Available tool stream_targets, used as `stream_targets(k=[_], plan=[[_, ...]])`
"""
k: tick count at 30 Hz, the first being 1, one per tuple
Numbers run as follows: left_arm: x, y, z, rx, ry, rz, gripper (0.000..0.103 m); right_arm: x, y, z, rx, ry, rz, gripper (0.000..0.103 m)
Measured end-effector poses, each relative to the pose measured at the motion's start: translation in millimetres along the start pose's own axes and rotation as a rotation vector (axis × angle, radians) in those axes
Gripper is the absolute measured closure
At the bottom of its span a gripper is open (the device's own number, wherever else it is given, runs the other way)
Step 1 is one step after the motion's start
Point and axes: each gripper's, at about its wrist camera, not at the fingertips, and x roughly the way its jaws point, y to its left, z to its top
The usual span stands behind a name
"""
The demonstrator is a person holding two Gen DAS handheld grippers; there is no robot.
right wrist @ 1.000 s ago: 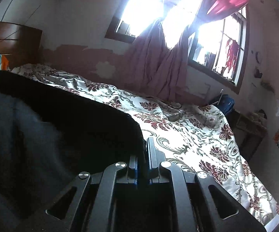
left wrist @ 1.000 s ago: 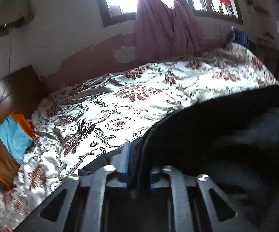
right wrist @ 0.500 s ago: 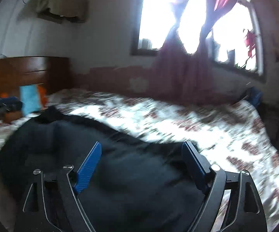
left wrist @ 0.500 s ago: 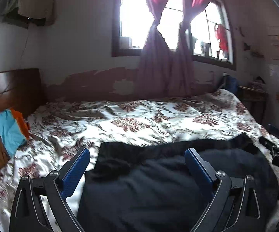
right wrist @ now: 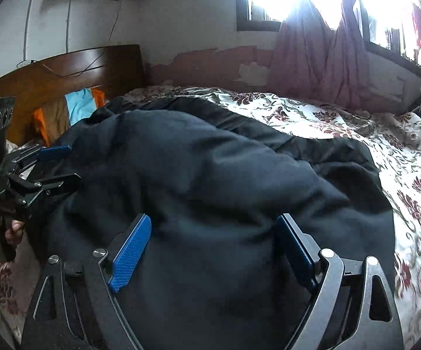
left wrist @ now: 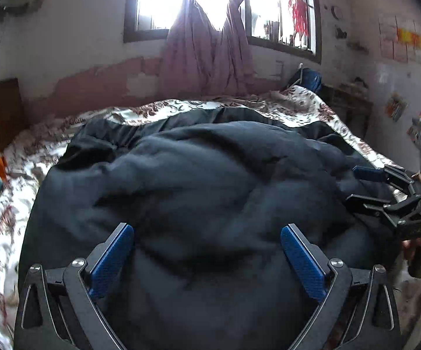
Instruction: Fold large clothes
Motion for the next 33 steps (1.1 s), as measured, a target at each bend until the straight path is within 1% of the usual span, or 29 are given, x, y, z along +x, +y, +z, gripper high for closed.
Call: stream_targets(k=[3, 6, 9, 13, 18, 21, 24, 27, 30, 33], plan=[[19, 6, 14, 0.006, 0.022, 0.057, 0.001, 24, -3, 13, -0.001, 0.029, -0.006, 0.019], [37, 11, 28, -0.005, 0.071, 0.081, 0.0, 45, -12, 26, 0.027, 0.057, -0.01, 0.019], [53, 22, 39, -0.029, 0.099, 0.12, 0.0, 67, -25, 37, 0.067, 0.094, -0.009, 0.019], [74, 37, 52, -0.072, 0.143, 0.158, 0.0, 89, -41, 48, 0.101, 0.123, -0.032, 0.019], [96, 55, 64, -0.113, 0.175, 0.222, 0.0, 115, -58, 56, 0.144, 0.163, -0.07, 0.019], [107, 66, 70, -0.142, 0.192, 0.249, 0.0, 126, -63, 58, 0.16, 0.182, -0.068, 0.019], [121, 77, 75, -0.16, 0.224, 0.253, 0.0, 136, -65, 57, 0.174, 0.202, -0.053, 0.019], [133, 84, 73, -0.177, 0.251, 0.233, 0.0, 146, -71, 53, 0.2, 0.206, -0.028, 0.017], [137, 85, 68, -0.196, 0.234, 0.206, 0.0, 148, -73, 48, 0.229, 0.203, -0.01, 0.017], [137, 85, 63, -0.207, 0.217, 0.188, 0.0, 152, -71, 45, 0.222, 0.206, -0.024, 0.017]])
